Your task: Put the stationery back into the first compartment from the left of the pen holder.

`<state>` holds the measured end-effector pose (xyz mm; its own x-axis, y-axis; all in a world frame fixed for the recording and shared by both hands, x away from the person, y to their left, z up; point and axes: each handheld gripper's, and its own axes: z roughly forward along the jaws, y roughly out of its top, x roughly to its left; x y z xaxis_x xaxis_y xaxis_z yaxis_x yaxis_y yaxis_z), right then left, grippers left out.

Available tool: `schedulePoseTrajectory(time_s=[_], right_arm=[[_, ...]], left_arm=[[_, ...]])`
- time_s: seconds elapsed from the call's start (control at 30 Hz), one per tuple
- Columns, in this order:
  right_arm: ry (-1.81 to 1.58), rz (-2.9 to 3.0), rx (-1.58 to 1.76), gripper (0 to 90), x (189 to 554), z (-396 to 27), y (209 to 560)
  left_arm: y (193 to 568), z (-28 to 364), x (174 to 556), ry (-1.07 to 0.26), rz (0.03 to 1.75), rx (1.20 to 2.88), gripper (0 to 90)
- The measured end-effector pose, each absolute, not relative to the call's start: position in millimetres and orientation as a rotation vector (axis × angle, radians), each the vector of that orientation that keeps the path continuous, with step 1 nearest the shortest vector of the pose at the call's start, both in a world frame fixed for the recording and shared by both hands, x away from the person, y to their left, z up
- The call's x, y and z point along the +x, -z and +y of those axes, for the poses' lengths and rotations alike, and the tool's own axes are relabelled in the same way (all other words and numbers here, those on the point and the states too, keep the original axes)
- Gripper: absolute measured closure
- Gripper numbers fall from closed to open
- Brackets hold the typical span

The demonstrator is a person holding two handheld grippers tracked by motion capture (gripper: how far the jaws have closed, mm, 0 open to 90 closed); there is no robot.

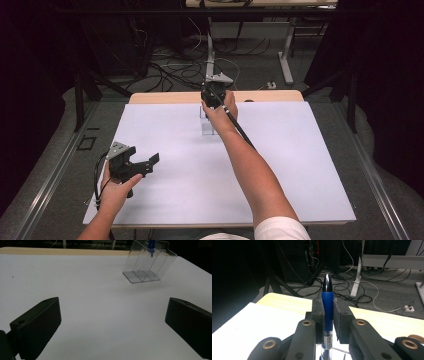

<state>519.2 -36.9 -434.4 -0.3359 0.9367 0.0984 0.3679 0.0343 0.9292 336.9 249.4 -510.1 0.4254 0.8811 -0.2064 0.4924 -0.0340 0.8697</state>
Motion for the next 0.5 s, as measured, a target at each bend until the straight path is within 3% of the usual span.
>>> schedulePoseTrajectory(time_s=[0.37,0.5], right_arm=[[-1.287,1.817,1.317,79.2,518.5,-39.9,441.7],[-1.33,1.851,1.314,69.2,516.9,-44.3,443.0]], left_arm=[[510.4,248.8,337.3,-0.484,1.21,1.685,0.3],[510.7,248.1,337.7,-0.485,1.211,1.686,0.3]])
